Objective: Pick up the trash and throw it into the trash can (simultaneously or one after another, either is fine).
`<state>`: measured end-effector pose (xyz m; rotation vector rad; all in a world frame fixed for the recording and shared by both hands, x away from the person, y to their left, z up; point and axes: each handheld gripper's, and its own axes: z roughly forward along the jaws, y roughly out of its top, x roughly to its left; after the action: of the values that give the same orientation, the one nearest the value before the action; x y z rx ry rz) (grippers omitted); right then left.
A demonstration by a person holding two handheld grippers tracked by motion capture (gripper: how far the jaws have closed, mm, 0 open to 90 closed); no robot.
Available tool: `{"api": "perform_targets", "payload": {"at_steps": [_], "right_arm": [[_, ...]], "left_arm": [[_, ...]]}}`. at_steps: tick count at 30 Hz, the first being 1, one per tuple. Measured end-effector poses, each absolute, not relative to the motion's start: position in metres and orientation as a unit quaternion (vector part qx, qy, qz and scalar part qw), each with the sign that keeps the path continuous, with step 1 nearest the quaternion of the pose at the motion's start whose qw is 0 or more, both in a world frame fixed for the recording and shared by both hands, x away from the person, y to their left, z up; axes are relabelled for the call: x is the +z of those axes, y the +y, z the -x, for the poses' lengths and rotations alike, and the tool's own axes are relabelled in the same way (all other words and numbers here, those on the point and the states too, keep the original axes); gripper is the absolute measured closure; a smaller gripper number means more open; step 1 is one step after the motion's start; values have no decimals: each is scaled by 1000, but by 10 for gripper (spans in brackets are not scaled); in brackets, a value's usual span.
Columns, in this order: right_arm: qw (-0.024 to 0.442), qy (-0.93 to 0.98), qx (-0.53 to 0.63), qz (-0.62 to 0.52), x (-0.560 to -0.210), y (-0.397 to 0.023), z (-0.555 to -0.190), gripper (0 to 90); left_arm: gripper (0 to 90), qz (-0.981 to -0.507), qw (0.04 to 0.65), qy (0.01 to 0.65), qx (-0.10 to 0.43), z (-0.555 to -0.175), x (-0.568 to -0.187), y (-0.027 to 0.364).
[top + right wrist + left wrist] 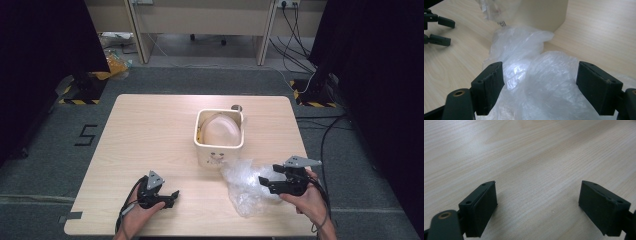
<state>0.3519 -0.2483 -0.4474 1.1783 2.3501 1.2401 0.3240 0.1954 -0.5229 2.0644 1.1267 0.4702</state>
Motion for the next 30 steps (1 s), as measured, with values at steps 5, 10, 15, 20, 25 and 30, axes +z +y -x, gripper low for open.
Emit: {"api": "perform_targets", "payload": {"at_steps": [5, 10, 15, 20, 25, 30], "right_arm": [[114, 810, 410, -404, -458, -244, -354, 216], [113, 813, 404, -404, -461, -241, -353, 205], [117, 823, 384, -401, -468, -237, -352, 205], [120, 839, 355, -395, -480, -228, -353, 187], [125, 847, 335, -393, -490, -225, -356, 286], [115, 842, 342, -402, -494, -229, -357, 515]], "left_arm": [[143, -802, 363, 438, 183, -324, -523, 195], [143, -802, 363, 438, 183, -324, -523, 195], [143, -802, 363, 438, 183, -323, -523, 196], [143, -801, 364, 439, 183, -323, -523, 196], [143, -801, 364, 439, 184, -323, -523, 196], [143, -802, 363, 439, 183, -323, -523, 196]]}}
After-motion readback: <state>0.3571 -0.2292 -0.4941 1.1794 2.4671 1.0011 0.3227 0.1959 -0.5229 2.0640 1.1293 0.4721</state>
